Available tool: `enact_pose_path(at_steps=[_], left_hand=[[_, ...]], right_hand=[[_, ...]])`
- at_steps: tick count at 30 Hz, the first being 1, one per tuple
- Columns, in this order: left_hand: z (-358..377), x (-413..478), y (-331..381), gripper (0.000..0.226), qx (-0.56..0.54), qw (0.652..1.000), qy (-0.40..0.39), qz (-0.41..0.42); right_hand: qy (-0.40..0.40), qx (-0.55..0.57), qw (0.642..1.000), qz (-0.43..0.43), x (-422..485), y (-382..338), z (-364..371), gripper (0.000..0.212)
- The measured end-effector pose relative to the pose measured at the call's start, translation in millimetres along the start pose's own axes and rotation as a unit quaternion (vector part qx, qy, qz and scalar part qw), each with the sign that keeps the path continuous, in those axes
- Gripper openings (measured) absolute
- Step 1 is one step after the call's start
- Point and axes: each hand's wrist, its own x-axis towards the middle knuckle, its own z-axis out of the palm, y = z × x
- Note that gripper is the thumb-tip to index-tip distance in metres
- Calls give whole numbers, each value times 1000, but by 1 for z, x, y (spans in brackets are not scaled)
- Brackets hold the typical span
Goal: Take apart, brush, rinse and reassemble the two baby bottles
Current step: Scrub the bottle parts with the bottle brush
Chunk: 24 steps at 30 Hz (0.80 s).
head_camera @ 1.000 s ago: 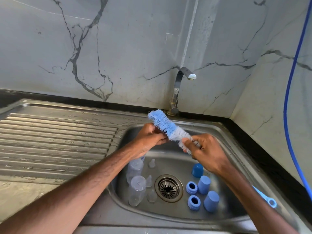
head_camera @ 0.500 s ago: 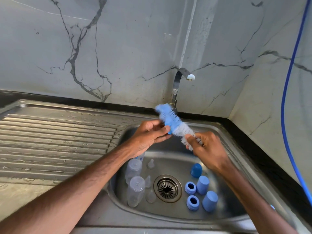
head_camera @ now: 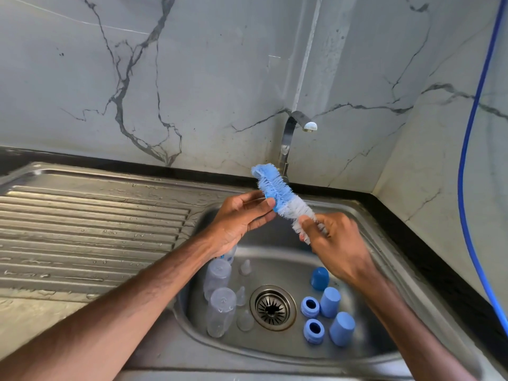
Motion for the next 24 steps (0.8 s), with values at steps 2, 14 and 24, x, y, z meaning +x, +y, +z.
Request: enact_pose_path(at_steps=[2,14,24], left_hand=[[1,-2,0,46,6,1000,6,1],[8,-1,-2,32,-40,999,34,-13],[14,-2,-4,40,-60,997,30,-24]], right_hand=[[-1,-7,1000,16,1,-2,1,49],[39,-7,999,-13,-6,-6,12,50],[39,-30,998,34,1,-4,9,45]])
